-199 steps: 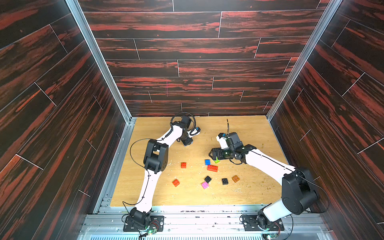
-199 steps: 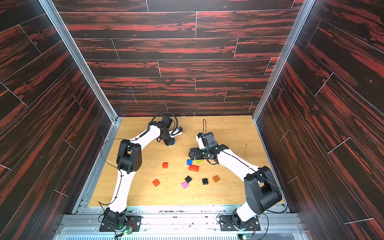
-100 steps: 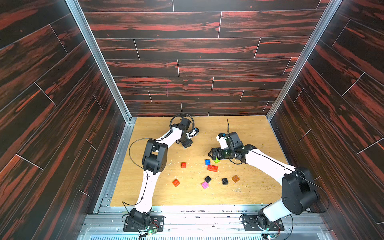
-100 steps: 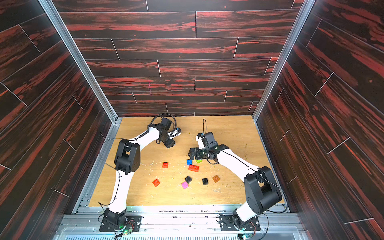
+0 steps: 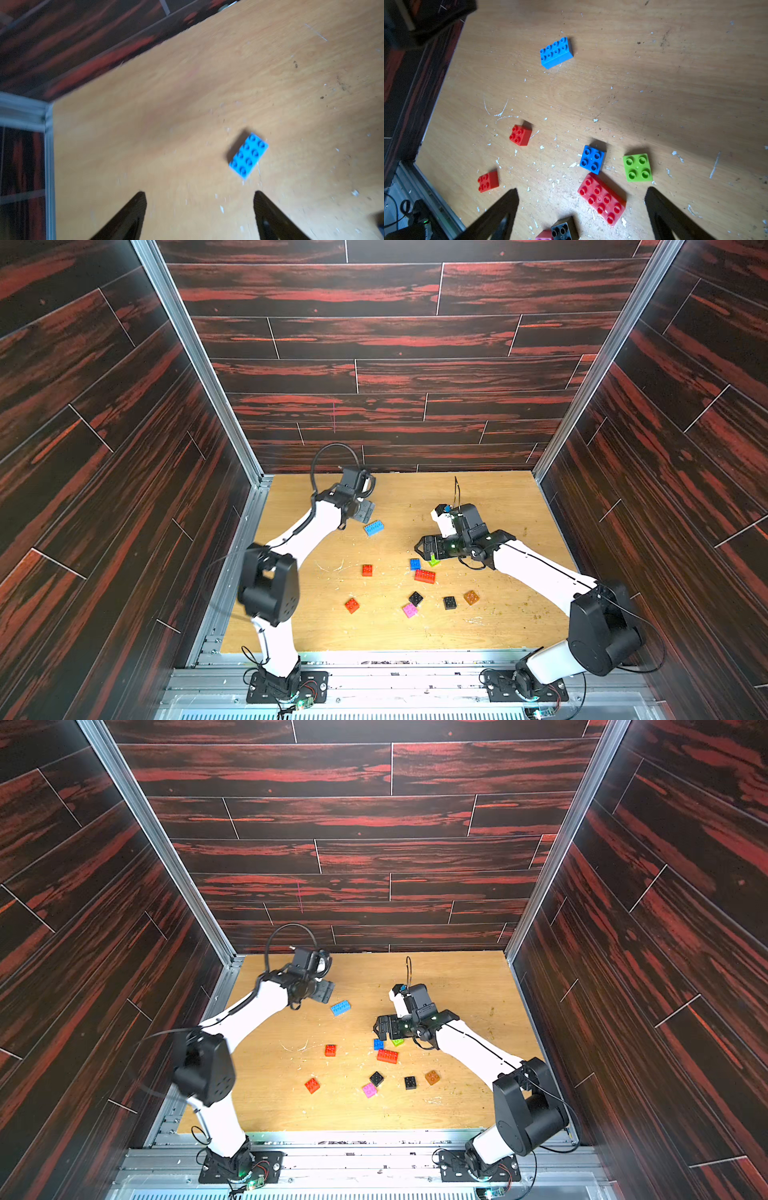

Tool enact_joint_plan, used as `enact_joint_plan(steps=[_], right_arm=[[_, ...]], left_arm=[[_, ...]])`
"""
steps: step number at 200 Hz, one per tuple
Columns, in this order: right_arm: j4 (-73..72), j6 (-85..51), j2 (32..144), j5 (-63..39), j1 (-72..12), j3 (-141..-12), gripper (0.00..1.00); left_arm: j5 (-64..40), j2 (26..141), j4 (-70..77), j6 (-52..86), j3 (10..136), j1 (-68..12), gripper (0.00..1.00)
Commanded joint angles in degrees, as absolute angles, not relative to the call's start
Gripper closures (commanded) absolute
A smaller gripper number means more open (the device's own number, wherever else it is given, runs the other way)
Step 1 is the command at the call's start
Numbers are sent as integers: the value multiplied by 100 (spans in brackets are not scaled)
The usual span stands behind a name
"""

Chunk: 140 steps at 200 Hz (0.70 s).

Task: Assemble the letter v with lego
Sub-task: Place the lego brick at the center of the board.

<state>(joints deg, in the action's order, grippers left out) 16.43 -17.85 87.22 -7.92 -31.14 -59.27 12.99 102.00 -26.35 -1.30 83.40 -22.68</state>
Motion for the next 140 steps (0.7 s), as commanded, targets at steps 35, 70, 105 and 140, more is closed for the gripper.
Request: enact_joint_plan(steps=[35,70,105,140], right_arm=[[1530,-1334,8453,-1282,-3388,-5447,7],[1603,-1178,8227,-1102,-3668,-5320,7],[1609,-1237,8013,-885,-3870,-5124,8],[1602,-1324,7905,-800,-3954,-5053,8]], left_arm=[[1962,8654,-2673,2040,6198,-3200,18],[2085,8132,-2696,2576,5364,-3765,21],[2076,7536,-2809,2891,4710,-4058,24],[1975,7246,-2770,3088,4273,-4146,24]])
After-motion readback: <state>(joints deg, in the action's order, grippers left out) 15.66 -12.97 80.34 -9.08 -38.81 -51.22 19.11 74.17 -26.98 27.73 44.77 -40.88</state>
